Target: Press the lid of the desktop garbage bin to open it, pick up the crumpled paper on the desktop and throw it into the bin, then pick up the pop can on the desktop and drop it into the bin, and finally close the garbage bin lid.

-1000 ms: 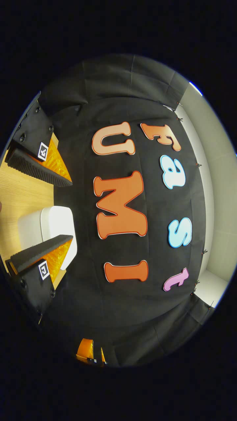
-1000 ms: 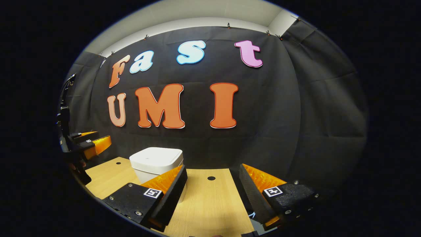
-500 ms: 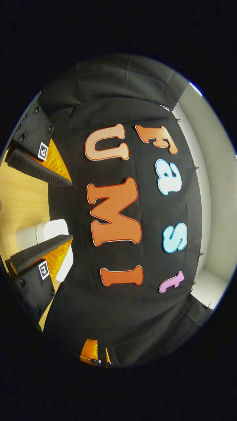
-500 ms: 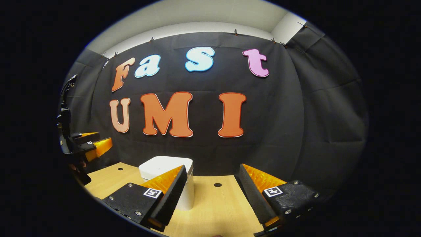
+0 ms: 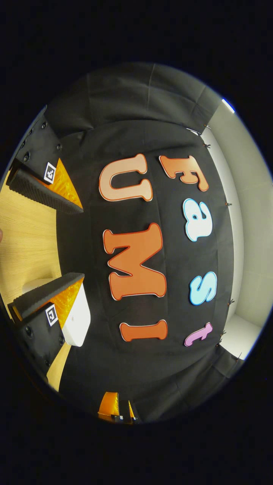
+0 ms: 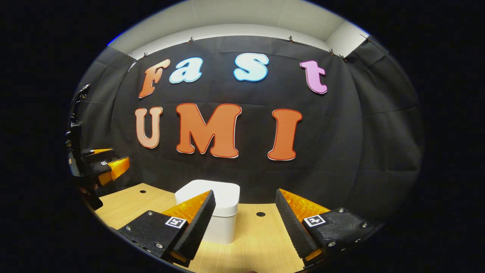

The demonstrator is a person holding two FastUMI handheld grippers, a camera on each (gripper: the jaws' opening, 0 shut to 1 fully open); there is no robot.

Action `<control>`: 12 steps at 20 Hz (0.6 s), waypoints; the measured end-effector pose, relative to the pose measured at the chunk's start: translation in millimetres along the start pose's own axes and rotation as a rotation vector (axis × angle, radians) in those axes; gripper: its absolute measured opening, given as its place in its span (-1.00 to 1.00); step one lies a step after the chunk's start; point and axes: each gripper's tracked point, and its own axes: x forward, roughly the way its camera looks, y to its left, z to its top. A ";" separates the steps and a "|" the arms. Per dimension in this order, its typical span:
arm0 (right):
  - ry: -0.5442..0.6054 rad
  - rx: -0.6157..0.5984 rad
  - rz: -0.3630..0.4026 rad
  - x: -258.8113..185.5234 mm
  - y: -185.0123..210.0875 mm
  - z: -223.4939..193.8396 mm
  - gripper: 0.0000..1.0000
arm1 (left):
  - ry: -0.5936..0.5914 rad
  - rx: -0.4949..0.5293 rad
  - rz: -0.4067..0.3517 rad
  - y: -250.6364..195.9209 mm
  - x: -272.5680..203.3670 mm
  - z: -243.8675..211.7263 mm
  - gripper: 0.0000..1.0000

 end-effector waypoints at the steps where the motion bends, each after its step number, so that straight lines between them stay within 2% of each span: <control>1: -0.003 -0.007 0.004 1.0 3.2 2.1 0.94 | 0.000 -0.003 0.006 4.6 0.8 0.0 0.97; 12: -0.001 -0.033 0.036 3.3 28.5 7.0 0.95 | 0.004 -0.016 0.040 30.7 -4.3 -8.1 1.00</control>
